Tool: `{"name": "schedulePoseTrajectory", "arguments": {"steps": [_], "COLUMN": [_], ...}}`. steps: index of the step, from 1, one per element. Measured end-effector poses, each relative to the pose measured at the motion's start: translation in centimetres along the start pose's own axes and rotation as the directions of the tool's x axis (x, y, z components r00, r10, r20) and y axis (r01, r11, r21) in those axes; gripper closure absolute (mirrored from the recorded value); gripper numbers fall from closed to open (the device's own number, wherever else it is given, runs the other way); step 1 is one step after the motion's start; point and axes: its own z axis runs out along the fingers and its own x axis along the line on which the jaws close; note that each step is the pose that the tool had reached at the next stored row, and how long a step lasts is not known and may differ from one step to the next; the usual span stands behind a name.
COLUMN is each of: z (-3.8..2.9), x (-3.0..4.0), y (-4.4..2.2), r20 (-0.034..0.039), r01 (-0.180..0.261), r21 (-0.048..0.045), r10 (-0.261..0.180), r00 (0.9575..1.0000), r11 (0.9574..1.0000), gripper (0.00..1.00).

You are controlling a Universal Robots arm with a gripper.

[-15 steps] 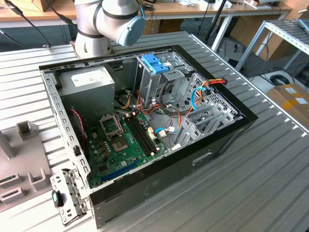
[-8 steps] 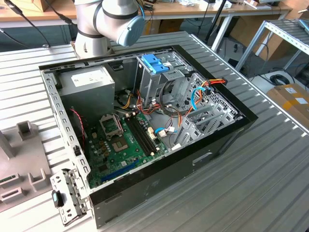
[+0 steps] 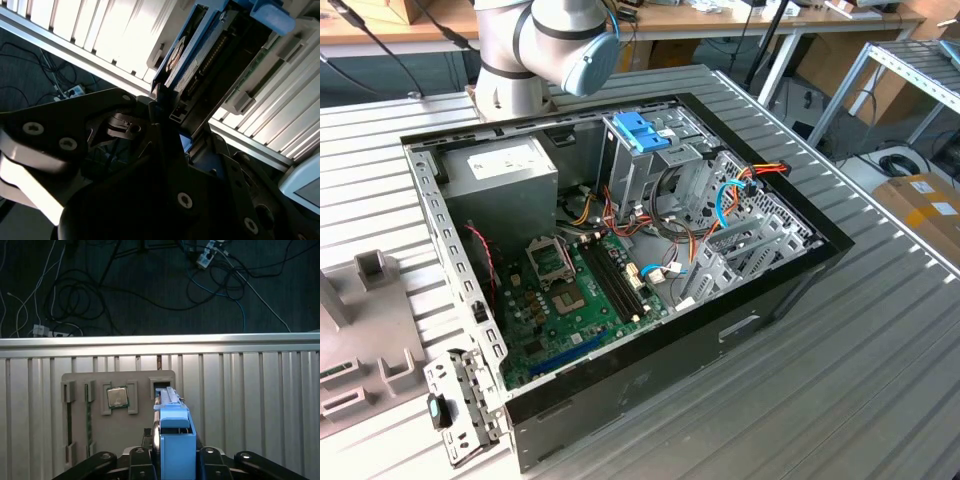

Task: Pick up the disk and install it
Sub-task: 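Pick up the disk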

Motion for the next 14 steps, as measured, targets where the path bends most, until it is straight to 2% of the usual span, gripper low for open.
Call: {"name": "schedulePoseTrajectory", "arguments": {"steps": [14], "z": [-0.72], "x": [-0.03], "y": [0.03], "r20": [0.0], "r01": [0.0], "r21": [0.0], "r10": [0.0], "r00": [1.0], "r11": [1.0], "gripper": [0.63]}}
